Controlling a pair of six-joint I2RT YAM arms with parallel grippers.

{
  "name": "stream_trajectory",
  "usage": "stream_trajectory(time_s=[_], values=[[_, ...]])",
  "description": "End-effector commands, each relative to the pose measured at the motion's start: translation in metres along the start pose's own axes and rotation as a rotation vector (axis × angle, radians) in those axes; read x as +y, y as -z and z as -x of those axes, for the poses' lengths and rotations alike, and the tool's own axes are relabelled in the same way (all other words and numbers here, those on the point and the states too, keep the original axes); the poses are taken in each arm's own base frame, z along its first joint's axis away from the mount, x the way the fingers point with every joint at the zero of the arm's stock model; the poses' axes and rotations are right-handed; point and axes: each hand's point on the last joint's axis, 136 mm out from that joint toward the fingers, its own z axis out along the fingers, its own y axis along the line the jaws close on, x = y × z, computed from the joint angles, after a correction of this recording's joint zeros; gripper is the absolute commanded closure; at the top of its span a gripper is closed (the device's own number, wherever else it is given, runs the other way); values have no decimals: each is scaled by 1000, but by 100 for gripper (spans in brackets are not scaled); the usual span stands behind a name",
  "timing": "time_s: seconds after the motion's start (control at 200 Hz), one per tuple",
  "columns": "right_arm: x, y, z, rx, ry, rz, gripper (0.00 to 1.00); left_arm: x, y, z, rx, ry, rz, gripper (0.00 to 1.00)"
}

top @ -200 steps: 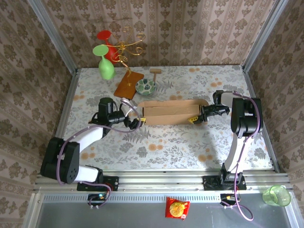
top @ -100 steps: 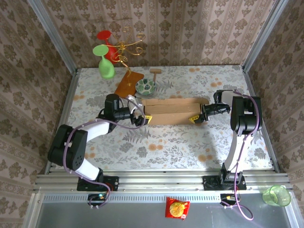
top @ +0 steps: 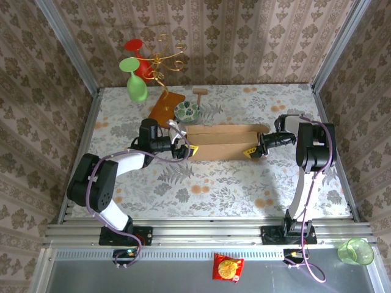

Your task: Fold the paper box

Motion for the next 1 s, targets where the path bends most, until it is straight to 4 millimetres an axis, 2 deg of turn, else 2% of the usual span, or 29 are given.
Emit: stream_trajectory(time_s=[0.0,0.195,0.295,0.46,0.575,0.775,0.835,0.905,0.96,0.995], values=[[-5,1,38,-122,4,-44,56,-6,-5,6,-7,32,-50,35],[-1,2,36,-115,15,-36,46,-9,-6,4,5,49,-62,47],[2,4,33,-115,30,-32,42,-9,-6,4,8,54,-58,48],[10,26,22,-174,115,-30,30,-9,-3,4,12,47,-40,51],[19,59,7,-268,197,30,25,-9,-1,2,19,47,-28,51],[33,142,-21,-520,379,190,23,-8,6,2,22,51,-14,52],[38,171,-29,-652,466,221,25,-9,8,1,25,58,-20,52],[49,203,-49,-871,669,226,28,-8,10,1,28,64,-18,52],[62,216,-76,-1053,904,215,33,-9,12,0,31,66,-19,52],[68,217,-97,-1164,1071,191,37,-10,13,0,34,67,-18,52]])
